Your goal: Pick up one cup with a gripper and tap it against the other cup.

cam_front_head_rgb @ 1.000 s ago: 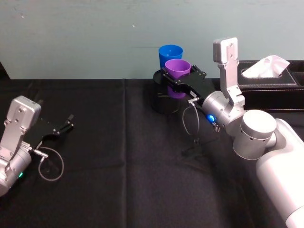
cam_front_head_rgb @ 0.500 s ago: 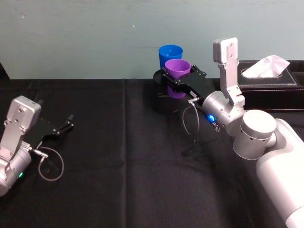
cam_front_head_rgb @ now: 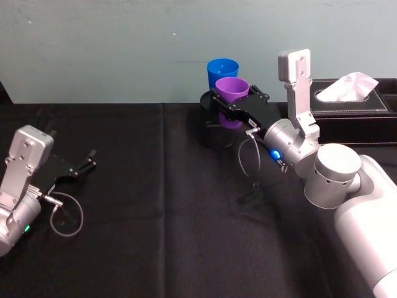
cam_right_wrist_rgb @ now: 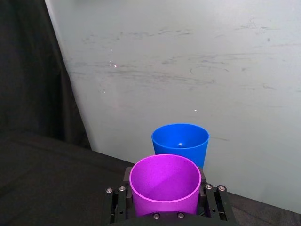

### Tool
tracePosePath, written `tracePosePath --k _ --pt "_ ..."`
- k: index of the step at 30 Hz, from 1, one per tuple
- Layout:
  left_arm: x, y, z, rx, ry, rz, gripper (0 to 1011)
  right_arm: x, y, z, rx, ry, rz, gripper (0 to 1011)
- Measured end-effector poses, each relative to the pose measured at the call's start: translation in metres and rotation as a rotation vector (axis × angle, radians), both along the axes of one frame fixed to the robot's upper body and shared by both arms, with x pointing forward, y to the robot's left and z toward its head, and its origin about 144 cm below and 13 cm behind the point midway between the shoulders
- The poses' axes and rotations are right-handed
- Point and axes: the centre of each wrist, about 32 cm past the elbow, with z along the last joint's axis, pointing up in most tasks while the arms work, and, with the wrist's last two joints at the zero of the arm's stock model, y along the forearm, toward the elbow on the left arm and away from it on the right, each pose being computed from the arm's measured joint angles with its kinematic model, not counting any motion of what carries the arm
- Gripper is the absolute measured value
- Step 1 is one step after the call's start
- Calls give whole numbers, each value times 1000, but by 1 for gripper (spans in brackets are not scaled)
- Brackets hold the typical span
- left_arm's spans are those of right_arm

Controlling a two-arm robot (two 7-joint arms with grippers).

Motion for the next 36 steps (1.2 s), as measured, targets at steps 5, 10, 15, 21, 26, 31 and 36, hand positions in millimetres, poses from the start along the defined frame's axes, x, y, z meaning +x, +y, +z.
tracePosePath --k 5,10,15,21,26,31,36 --pt "0 0 0 0 0 0 1000 0 0 0 0 0 0 750" --pt "0 0 0 0 0 0 1000 0 0 0 0 0 0 750" --pt "0 0 0 0 0 0 1000 0 0 0 0 0 0 750" --pt "0 0 0 0 0 0 1000 0 0 0 0 0 0 750" --pt "0 0 0 0 0 0 1000 0 0 0 0 0 0 750" --pt "0 0 0 0 0 0 1000 0 0 0 0 0 0 750" --pt "0 0 0 0 0 0 1000 0 0 0 0 0 0 750"
